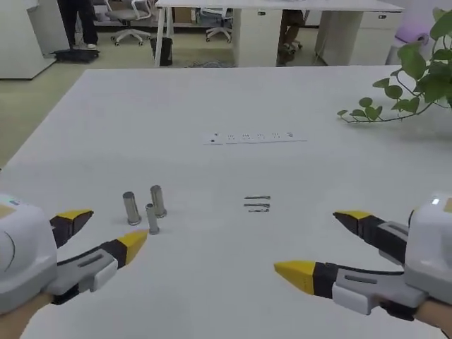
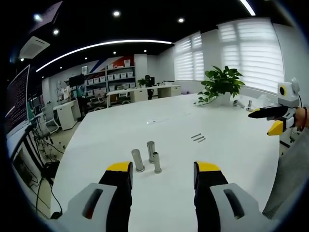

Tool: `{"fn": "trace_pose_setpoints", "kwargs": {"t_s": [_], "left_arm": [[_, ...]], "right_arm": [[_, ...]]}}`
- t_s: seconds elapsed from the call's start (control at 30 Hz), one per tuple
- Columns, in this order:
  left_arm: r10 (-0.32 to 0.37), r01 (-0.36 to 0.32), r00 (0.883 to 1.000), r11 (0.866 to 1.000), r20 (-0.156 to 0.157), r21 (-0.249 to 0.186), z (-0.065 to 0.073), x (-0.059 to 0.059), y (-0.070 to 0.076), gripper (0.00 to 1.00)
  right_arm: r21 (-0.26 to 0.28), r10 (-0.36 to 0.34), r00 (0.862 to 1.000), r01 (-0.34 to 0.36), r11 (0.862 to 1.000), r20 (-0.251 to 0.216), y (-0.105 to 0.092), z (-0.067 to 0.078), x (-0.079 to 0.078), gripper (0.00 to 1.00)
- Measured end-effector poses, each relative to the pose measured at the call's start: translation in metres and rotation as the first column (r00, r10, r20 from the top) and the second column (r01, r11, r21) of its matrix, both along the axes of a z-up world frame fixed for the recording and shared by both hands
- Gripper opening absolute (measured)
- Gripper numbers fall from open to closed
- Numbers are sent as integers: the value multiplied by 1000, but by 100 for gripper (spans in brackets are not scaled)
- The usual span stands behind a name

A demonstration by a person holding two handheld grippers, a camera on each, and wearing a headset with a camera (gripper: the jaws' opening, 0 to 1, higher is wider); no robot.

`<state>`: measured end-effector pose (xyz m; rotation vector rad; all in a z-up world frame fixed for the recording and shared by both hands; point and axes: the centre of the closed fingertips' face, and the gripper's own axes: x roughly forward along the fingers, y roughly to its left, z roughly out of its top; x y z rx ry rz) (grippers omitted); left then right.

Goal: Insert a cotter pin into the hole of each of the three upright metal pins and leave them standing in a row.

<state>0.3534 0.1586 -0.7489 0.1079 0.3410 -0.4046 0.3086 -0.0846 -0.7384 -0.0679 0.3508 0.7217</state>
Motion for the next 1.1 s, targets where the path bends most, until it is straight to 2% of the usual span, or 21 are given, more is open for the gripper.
{"fn": "trace_pose_setpoints", "kwargs": {"t_s": [0.23, 0.6, 0.73, 0.83, 0.97, 1.1], "left_arm": [[-2, 3, 1000, 1000, -15, 24, -17, 19, -3, 39], [-16, 19, 998, 999, -59, 49, -47, 44, -12, 32], [-16, 20, 997, 999, -72, 45, -56, 53, -13, 30], [-26, 32, 996, 997, -88, 70, -65, 60, -15, 27], [-30, 35, 995, 998, -95, 59, -72, 70, -16, 25], [-35, 42, 993, 997, -109, 61, -81, 74, -18, 23]], "right_arm": [[8, -4, 1000, 4, 1000, 0, -1, 0, 2, 84], [19, -8, 1000, 8, 1000, -8, -1, -2, 5, 82], [18, -11, 1000, 11, 1000, -15, -2, -4, 6, 81], [21, -17, 1000, 17, 1000, -20, -2, -6, 7, 81], [25, -23, 999, 24, 999, -27, -1, -8, 8, 80], [26, -27, 999, 28, 999, -35, -1, -12, 8, 80]]}}
